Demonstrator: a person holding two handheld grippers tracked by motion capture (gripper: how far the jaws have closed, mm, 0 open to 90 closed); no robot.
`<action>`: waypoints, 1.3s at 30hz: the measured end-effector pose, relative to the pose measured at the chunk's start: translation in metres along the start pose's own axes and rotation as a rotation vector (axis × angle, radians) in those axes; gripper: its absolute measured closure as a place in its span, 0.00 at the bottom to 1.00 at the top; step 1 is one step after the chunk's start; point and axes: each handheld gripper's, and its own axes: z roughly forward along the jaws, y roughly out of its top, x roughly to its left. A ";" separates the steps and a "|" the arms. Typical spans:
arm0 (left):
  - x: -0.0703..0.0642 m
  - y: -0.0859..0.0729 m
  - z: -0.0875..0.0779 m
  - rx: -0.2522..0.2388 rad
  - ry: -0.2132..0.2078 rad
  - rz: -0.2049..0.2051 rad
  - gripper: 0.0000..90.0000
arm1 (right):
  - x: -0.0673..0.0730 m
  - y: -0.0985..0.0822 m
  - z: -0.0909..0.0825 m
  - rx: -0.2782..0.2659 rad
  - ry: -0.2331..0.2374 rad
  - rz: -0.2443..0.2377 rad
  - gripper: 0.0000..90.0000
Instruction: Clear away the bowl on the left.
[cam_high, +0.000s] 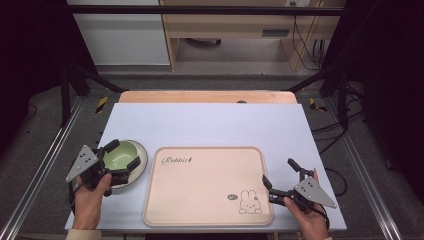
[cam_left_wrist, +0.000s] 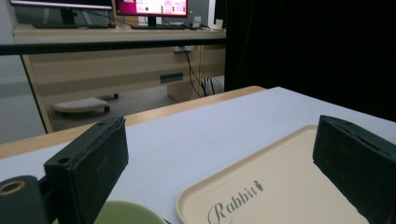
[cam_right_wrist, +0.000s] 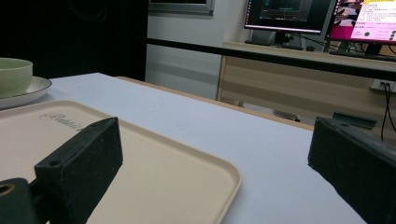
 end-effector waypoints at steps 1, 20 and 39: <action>0.003 0.002 -0.004 -0.023 0.010 -0.013 0.04 | 0.000 0.000 0.000 0.006 -0.001 -0.006 0.04; 0.020 0.021 -0.017 0.130 0.243 0.017 0.06 | 0.001 -0.002 0.005 0.024 0.010 -0.011 0.03; 0.052 0.009 0.000 0.354 0.297 -0.006 0.08 | 0.006 -0.003 0.011 0.056 0.016 -0.015 0.03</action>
